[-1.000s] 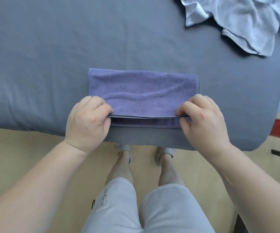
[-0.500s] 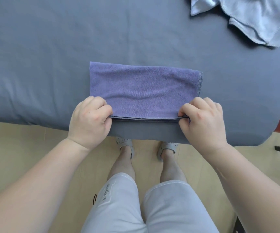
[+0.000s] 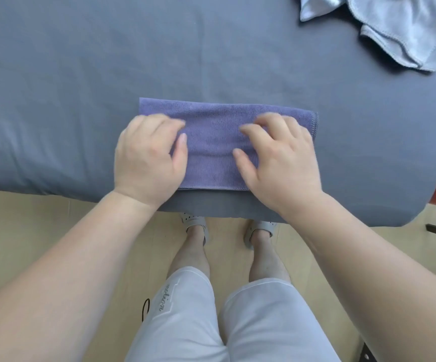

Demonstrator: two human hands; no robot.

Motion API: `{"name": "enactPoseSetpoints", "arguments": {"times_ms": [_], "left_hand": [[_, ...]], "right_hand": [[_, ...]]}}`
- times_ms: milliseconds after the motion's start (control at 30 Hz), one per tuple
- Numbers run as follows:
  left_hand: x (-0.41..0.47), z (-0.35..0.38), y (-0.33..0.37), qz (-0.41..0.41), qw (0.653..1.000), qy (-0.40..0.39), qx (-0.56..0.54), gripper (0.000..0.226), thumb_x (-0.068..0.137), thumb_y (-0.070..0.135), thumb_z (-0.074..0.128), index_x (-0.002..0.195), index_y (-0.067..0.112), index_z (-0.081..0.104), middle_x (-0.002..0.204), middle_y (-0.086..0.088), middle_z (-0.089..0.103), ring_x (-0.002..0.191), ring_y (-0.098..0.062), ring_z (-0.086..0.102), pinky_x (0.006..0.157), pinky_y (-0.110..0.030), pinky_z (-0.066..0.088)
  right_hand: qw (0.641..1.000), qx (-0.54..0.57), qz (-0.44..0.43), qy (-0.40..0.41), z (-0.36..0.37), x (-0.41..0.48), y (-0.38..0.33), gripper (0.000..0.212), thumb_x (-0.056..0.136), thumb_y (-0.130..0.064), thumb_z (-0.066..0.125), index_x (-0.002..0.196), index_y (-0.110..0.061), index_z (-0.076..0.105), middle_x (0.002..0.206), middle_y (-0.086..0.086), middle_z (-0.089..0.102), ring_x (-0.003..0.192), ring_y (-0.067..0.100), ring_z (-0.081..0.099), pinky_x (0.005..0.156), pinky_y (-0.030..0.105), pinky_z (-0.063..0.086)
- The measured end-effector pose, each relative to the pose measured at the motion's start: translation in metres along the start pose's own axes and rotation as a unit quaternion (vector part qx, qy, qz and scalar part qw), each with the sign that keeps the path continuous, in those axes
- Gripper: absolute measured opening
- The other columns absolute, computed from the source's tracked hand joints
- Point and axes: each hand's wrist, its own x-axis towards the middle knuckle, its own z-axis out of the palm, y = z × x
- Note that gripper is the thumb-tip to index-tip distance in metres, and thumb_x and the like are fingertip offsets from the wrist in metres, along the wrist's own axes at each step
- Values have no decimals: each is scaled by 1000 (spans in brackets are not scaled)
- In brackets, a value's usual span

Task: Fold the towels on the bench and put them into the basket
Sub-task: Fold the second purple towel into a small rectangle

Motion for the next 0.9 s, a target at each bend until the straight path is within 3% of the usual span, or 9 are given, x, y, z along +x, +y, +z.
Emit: {"name": "enactPoseSetpoints", "arguments": {"times_ms": [67, 100, 167, 267, 467, 633, 767, 900], "left_hand": [[12, 13, 8, -11, 998, -47, 33, 45, 93, 25, 54, 134, 5, 58, 137, -16, 58, 122, -39, 54, 102, -51, 42], [14, 19, 10, -18, 994, -90, 54, 56, 95, 31, 50, 146, 7, 46, 152, -15, 44, 138, -37, 42, 113, -55, 32], [12, 32, 12, -29, 980, -171, 97, 69, 98, 42, 40, 157, 9, 23, 166, -11, 16, 152, -33, 14, 122, -57, 10], [2, 44, 5, -41, 966, -213, 137, 80, 98, 56, 27, 159, 9, 2, 167, -12, -5, 154, -30, -6, 122, -57, 0], [5, 48, 2, -48, 956, -237, 167, 108, 86, 81, 18, 157, 4, -10, 164, -19, -16, 152, -32, -14, 122, -56, -3], [10, 51, 0, -49, 946, -253, 198, 115, 79, 88, 9, 155, 5, -16, 163, -20, -21, 151, -33, -18, 122, -57, -4], [9, 51, 2, -49, 945, -250, 205, 116, 78, 88, 7, 154, 4, -18, 162, -21, -22, 151, -34, -19, 122, -57, -4], [7, 52, 3, -60, 949, -235, 200, 112, 80, 84, 5, 153, 3, -19, 162, -20, -22, 151, -33, -20, 121, -58, -4]], "right_hand": [[998, -45, -6, -40, 14, 21, -10, 54, 96, -44, 48, 142, -16, 54, 151, 11, 47, 139, 37, 42, 114, 55, 31], [995, -71, -6, -70, 22, 27, -14, 61, 98, -46, 42, 152, -18, 42, 161, 10, 33, 149, 35, 29, 120, 58, 20], [988, -107, -13, -113, 37, 29, -15, 66, 102, -52, 33, 159, -20, 24, 168, 6, 14, 155, 33, 11, 122, 61, 8], [985, -115, -22, -123, 51, 20, -4, 73, 101, -61, 28, 161, -22, 13, 170, 4, 4, 156, 31, 2, 123, 58, 1], [985, -129, -2, -117, 42, 20, 46, 94, 94, -75, 25, 161, -13, 5, 169, 9, -2, 156, 29, -4, 125, 53, -2], [980, -144, 25, -132, 32, 31, 76, 98, 92, -76, 24, 161, -8, 4, 169, 12, -2, 156, 30, -4, 124, 57, 2], [979, -160, 73, -106, 16, 31, 49, 96, 95, -73, 22, 160, -5, 4, 168, 16, -6, 155, 34, -8, 120, 65, -6], [993, -90, -32, -76, 28, 19, -18, 88, 96, -65, 28, 161, -8, 8, 168, 12, -1, 155, 32, -3, 122, 58, -8]]}}
